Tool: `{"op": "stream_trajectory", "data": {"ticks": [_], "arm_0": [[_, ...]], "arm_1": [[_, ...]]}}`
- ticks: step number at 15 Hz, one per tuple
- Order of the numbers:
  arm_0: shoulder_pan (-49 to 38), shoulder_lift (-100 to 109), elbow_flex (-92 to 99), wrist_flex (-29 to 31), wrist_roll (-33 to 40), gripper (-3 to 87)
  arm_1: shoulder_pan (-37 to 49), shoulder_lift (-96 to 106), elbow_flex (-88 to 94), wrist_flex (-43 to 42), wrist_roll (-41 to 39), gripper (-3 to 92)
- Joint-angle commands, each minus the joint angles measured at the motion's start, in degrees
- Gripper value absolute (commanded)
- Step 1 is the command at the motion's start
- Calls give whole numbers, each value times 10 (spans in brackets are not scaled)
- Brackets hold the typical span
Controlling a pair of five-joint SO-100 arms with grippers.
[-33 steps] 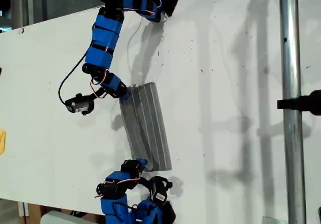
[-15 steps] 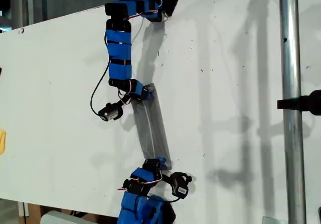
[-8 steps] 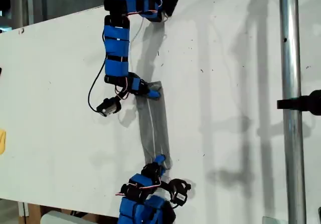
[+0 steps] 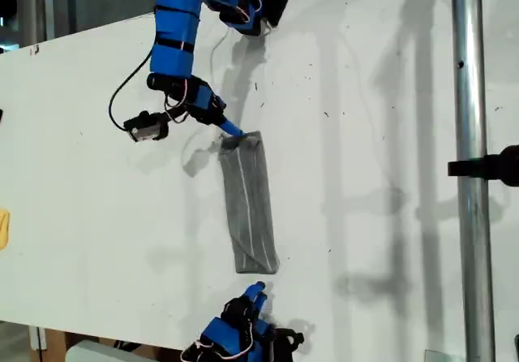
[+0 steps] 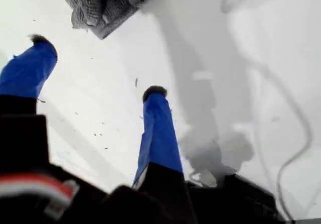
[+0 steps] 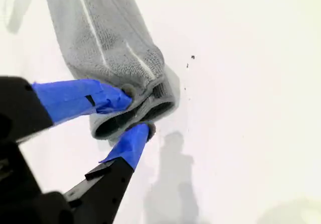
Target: Grasp corners of a towel and fold twice.
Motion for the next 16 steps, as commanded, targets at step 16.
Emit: {"op": "stream_trajectory", "data": {"ticks": [16], "arm_0": [[40,304,297,-98,-17,-27]], "arm_1": [[-130,565,393,-24,417,427]]}}
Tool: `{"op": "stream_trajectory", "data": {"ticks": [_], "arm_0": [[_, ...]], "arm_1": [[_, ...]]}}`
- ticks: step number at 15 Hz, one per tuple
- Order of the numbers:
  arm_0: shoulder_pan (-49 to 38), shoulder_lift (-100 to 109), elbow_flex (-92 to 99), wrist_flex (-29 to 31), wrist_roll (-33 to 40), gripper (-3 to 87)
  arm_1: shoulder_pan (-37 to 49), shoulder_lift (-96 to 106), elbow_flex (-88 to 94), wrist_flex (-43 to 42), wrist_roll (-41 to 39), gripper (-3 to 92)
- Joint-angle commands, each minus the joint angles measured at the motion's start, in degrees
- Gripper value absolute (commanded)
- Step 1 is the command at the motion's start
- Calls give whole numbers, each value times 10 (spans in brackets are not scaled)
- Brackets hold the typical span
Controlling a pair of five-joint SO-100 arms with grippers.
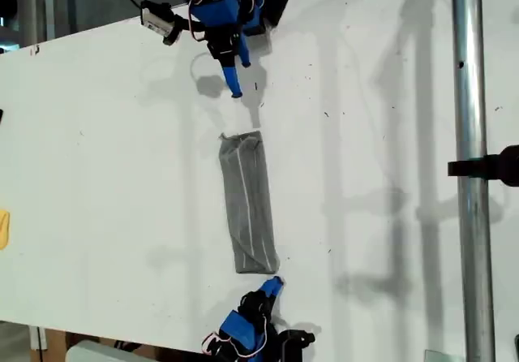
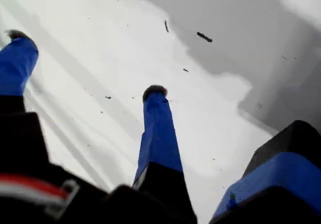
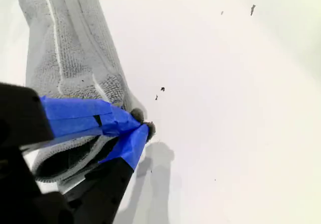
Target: Grasp corners of a towel and fold twice.
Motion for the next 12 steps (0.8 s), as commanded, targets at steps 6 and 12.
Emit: {"op": "stream_trajectory", "data": {"ticks": [6,12], "arm_0": [[-12,4,4,2,-7,-27],[-11,4,4,2,2,-27]], "arm_1": [[122,-356,-94,-278,-113,434],[118,-722,-316,-379,-133,452]]}}
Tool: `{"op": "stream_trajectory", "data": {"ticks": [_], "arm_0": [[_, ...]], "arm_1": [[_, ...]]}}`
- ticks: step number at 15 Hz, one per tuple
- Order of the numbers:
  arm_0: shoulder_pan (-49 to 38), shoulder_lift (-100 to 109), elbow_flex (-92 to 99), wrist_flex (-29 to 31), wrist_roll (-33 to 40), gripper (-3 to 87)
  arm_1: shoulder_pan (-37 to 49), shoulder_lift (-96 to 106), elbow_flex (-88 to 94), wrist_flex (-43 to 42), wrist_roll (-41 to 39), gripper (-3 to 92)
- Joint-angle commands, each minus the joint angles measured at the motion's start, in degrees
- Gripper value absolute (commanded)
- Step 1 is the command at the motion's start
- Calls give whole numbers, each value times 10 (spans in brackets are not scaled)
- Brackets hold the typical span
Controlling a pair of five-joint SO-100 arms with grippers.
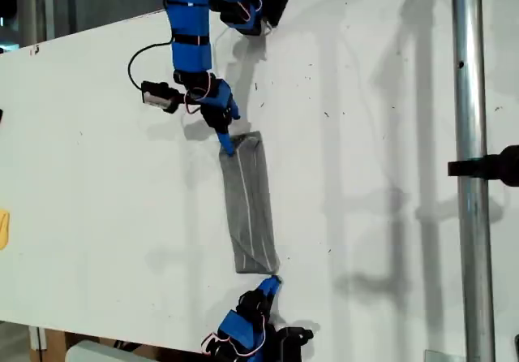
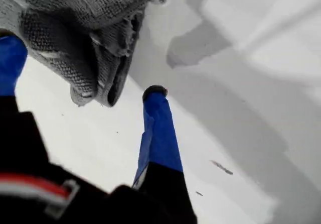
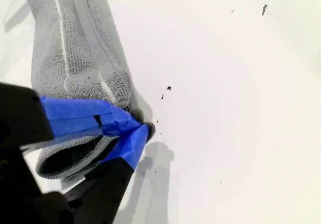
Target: Grasp corners of a towel and fold twice.
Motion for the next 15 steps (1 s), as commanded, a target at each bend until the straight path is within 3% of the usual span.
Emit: {"op": "stream_trajectory", "data": {"ticks": [1,6,9,10,15], "arm_0": [[5,4,4,3,3,-27],[18,4,4,3,-1,-27],[18,4,4,3,-1,-27],[18,4,4,3,-1,-27],[13,4,4,4,11,-27]], "arm_1": [[-19,-136,-149,-17,-10,455],[-69,-340,-372,-2,-13,441],[-63,-343,-376,8,-41,278],[-60,-341,-377,36,-32,64],[-47,-397,-439,214,-111,57]]}}
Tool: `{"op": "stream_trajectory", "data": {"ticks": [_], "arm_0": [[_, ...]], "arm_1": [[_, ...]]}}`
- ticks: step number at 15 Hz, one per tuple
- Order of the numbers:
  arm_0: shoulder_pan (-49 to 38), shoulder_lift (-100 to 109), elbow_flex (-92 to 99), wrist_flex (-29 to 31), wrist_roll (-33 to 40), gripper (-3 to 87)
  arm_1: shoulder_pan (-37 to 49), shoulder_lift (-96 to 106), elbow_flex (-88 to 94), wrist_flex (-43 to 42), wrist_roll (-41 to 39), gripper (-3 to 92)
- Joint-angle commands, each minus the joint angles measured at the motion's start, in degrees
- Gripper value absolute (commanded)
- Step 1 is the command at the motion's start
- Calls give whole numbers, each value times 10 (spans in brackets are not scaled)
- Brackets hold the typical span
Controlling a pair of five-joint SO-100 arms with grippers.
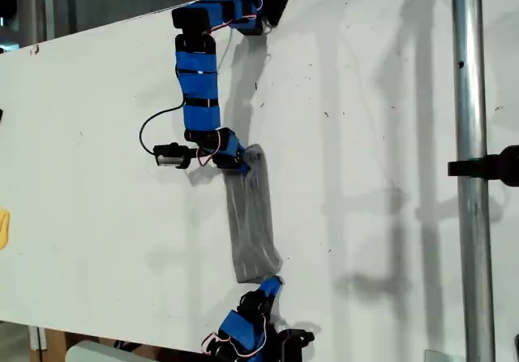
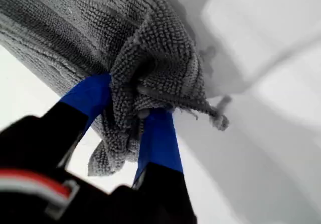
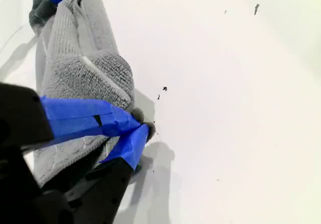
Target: Grasp corners of a towel and fold twice.
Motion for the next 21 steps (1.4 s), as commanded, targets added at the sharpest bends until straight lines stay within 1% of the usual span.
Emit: {"op": "stream_trajectory", "data": {"ticks": [1,4,7,8,9,10,11,12,14,15,17,19,20,21], "arm_0": [[-1,4,4,4,8,-27],[-2,4,4,4,13,-27],[-2,4,4,4,18,-27],[-2,4,4,4,20,-27],[-2,4,4,4,21,-27],[1,4,4,4,21,-27],[2,4,4,4,19,-27],[2,4,4,4,21,-27],[-2,4,4,4,25,-27],[-2,4,4,4,24,-27],[1,4,4,4,19,-27],[2,4,4,4,19,-27],[3,4,4,4,18,-27],[3,4,4,4,18,-27]], "arm_1": [[1,26,46,50,-16,49],[-22,181,186,105,21,37],[-52,417,280,270,91,32],[-63,490,278,333,117,32],[-76,560,256,377,137,29],[-87,599,206,403,148,25],[-90,584,156,397,139,25],[-87,525,130,359,114,24],[-92,366,83,229,76,24],[-98,272,34,191,64,24],[-113,111,-74,142,52,24],[-114,51,-92,80,54,24],[-112,43,-92,57,53,34],[-106,47,-92,47,53,106]]}}
